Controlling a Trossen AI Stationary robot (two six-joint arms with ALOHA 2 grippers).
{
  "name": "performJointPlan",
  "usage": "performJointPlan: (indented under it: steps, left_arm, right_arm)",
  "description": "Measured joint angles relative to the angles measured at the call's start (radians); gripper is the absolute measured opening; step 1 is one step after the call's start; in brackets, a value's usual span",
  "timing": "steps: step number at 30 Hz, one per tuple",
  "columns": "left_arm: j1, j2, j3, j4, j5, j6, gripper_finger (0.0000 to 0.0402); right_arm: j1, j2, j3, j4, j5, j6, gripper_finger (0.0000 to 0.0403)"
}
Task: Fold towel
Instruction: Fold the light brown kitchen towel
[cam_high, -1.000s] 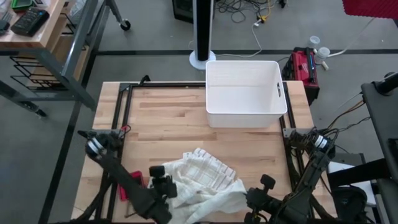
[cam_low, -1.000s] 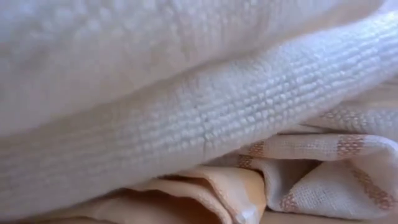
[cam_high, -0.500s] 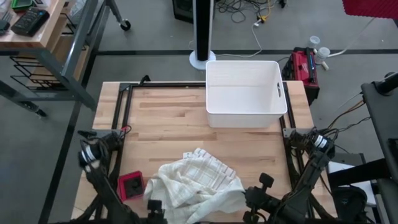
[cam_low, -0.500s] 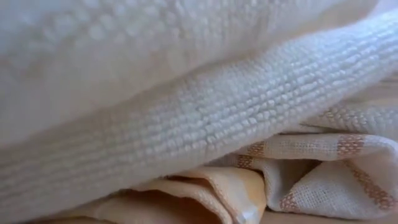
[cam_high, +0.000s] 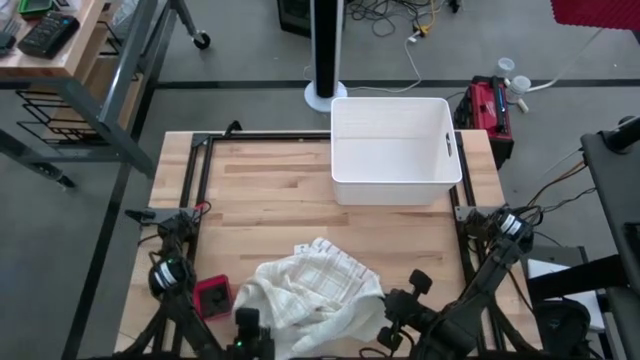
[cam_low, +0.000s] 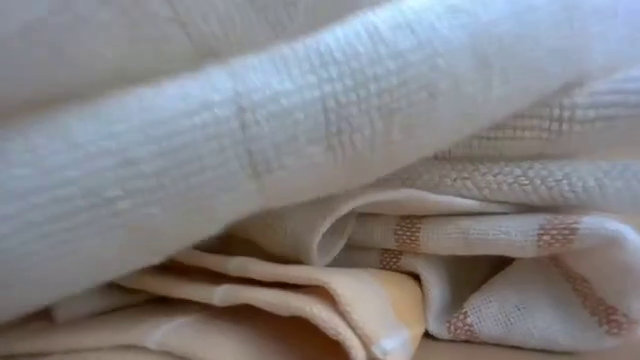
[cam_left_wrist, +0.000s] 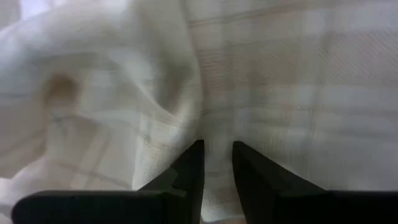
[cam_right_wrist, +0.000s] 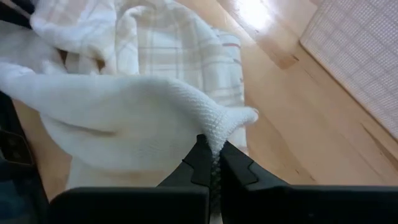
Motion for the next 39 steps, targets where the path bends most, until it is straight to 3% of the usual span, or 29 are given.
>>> performJointPlan:
  steps: [10,16,23,27,35,39]
  left_arm:
    - [0.078,-0.023,-0.078,-0.080,-0.058,-0.034,0.0075]
    - [0.038,-0.126,-0.075,0.051,-0.081,0.102,0.0075]
    - [-0.041,-0.176,-0.074,0.185,-0.079,0.086,0.0080]
    - [-0.045,-0.173,-0.092,0.189,-0.077,0.012,0.0108]
    - [-0.039,-0.162,-0.215,0.343,-0.067,0.051,0.0185]
    - [-0.034,-0.165,-0.274,0.350,-0.013,-0.039,0.0190]
  right_arm:
    - [-0.006,0.000,0.000,-0.021,-0.001,-0.011,0.0000]
    - [-0.006,0.000,0.000,-0.027,0.000,-0.011,0.0000]
    - [-0.006,0.000,0.000,-0.031,0.002,-0.011,0.0000]
    - [-0.006,0.000,0.000,-0.031,0.012,-0.012,0.0000]
    - [-0.006,0.000,0.000,-0.029,0.017,-0.013,0.0000]
    - [-0.006,0.000,0.000,-0.029,0.017,-0.024,0.0000]
